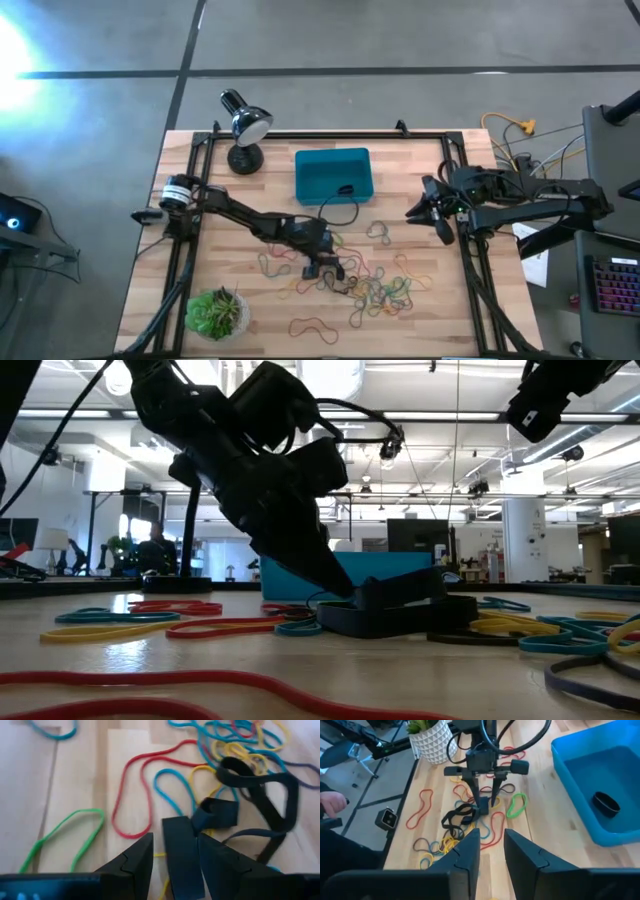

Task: Pick and place rubber bands into bin
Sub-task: Put the black rubber band into the blue bin

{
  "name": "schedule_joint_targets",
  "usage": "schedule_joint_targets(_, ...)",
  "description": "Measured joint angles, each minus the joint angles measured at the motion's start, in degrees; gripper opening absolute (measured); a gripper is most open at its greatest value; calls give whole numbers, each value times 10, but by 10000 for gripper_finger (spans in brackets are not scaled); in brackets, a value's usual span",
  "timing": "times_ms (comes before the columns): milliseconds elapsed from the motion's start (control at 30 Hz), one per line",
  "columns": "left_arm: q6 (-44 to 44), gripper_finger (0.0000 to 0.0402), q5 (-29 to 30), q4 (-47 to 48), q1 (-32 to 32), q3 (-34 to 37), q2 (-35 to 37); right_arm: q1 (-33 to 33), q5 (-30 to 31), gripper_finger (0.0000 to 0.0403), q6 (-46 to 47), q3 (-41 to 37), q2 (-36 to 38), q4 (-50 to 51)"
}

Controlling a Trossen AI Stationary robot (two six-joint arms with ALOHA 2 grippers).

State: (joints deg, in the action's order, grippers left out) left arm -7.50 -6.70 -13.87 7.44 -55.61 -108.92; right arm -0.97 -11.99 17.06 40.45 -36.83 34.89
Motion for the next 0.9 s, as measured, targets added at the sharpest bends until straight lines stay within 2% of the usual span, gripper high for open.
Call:
schedule_joint_targets(100, -12, 110, 2, 3, 0, 1, 0, 0, 0, 72, -5, 0, 1, 9)
schedule_joint_targets(300, -13, 24, -3, 25, 0, 2, 0, 0, 0, 68, -6, 0, 0, 15)
schedule_joint_targets(367, -16, 7, -3, 30, 0, 1, 3, 0, 0, 68, -7, 0, 0, 15)
schedule_joint_targets(600, -27, 2, 18, 25, -1, -8, 40, 0, 1, 68, -7, 0, 0, 15)
schedule_joint_targets(733, -9, 1, 51, 22, -3, -25, 76, 0, 3, 68, -12, 0, 0, 14)
schedule_joint_targets(800, 5, 1, 86, 26, -6, -30, 96, 0, 14, 68, -14, 0, -1, 14)
schedule_joint_targets(900, 10, 1, 180, 21, -20, -41, 116, 0, 29, 68, -14, 0, -2, 12)
